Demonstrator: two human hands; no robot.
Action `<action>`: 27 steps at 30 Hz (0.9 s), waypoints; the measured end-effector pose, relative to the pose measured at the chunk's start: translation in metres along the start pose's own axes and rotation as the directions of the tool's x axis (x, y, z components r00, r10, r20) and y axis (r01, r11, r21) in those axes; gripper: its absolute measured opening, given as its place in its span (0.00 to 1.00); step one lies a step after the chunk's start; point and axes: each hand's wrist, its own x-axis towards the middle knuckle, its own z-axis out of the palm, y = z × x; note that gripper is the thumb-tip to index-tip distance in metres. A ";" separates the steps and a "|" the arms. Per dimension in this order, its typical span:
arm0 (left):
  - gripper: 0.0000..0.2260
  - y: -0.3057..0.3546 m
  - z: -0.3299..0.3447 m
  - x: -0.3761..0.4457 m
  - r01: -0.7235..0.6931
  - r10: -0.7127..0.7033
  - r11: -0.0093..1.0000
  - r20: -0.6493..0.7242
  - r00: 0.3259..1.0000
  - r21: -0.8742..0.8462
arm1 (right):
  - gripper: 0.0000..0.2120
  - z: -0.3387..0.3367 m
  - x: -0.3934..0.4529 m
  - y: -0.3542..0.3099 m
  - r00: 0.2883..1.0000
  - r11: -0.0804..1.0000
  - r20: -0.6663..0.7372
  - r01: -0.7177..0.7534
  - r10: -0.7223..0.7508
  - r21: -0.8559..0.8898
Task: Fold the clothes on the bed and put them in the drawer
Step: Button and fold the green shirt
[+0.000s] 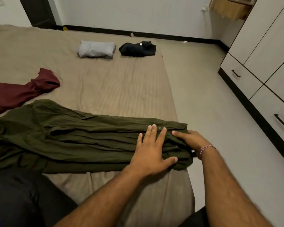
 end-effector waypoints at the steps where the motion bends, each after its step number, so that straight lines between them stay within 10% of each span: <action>1: 0.49 -0.001 0.007 0.005 0.046 -0.045 0.999 0.033 0.998 -0.029 | 0.14 0.002 -0.001 -0.004 0.997 0.995 -0.021 0.081 -0.080 0.052; 10: 0.67 -0.012 0.013 -0.013 -0.030 0.025 0.938 -0.018 1.000 -0.346 | 0.12 0.034 -0.020 -0.039 0.904 0.929 -0.214 0.355 -0.370 -0.108; 17: 0.54 0.016 0.038 -0.013 0.068 -0.445 0.610 -0.270 0.854 -0.789 | 0.18 0.080 -0.058 -0.064 0.737 0.680 0.039 0.642 -0.675 -0.355; 20: 0.38 0.005 0.045 -0.005 -0.058 -0.608 0.281 -0.224 0.762 -0.958 | 0.15 0.079 -0.062 -0.065 0.642 0.629 0.183 0.767 -0.745 -0.131; 23: 0.28 -0.002 0.039 -0.006 -0.070 -0.792 -0.033 -0.016 0.610 -0.997 | 0.15 0.061 -0.049 -0.059 0.678 0.670 -0.060 0.734 -0.733 0.108; 27: 0.22 -0.010 0.030 -0.011 -0.241 -0.815 -0.394 0.216 0.538 -0.887 | 0.21 0.056 -0.033 -0.042 0.770 0.766 -0.053 0.619 -0.635 -0.174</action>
